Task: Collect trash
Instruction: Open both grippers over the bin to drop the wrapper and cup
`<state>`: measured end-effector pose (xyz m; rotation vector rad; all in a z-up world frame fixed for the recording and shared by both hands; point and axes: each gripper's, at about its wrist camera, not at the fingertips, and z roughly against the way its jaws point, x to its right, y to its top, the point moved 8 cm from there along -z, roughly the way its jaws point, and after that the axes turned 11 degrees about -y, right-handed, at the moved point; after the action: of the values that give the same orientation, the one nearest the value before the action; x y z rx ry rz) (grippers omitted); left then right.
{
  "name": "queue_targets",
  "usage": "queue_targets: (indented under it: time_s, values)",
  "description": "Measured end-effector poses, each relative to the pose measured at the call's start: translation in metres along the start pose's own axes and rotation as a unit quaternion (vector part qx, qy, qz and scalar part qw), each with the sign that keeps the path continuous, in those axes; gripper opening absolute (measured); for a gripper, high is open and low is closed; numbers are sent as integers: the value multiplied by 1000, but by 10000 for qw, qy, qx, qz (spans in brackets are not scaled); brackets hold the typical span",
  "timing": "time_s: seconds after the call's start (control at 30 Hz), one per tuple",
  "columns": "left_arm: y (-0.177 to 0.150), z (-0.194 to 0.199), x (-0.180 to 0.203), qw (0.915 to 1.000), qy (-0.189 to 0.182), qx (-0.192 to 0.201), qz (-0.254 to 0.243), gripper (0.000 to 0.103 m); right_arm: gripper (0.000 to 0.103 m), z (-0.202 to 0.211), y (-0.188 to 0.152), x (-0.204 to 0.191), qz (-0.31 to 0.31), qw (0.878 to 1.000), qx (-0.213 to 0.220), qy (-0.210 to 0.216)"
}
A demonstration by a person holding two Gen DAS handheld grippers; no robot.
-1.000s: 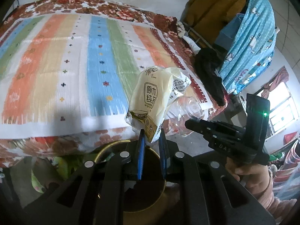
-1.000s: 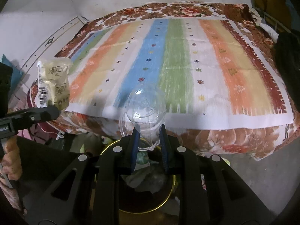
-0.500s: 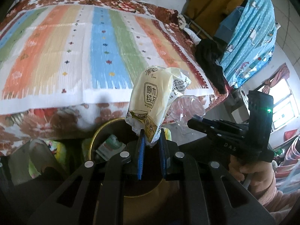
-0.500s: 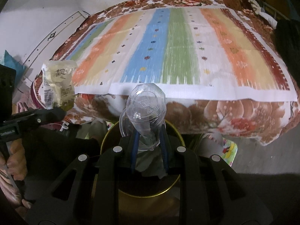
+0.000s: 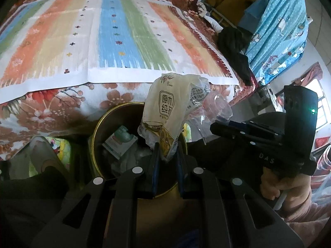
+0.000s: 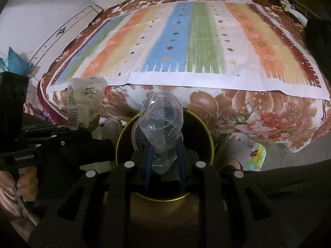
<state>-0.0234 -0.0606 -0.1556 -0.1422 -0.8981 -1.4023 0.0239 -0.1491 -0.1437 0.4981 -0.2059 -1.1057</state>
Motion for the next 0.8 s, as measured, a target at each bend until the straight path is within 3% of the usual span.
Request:
queue_targets:
  time_s: [0.1,0.13,0.17,0.5,0.7,0.8]
  values:
    - [2,-4,-5,9999,52,-52,111,16,30,-6,1,3,-140,9998,-132,97]
    - [5,-6,-8,9998,92,-66,183,27,42,-8,1,3,-184,9996,-173,127]
    - [7,-8,-11,9996,111,-62,246,38,46,-9,1,4,-220,9995,-189,139]
    - [8,-5,-14,9993,300,7,214,43,48,-11,3,1,-258,9993,-189,214]
    - [8,8,-17,9992,304,99,237,56,58,-7,3,4,-229,9996,-138,136]
    - [7,19,-23,9984,467,215,217,69,66,-4,2,6,-209,9997,-94,87]
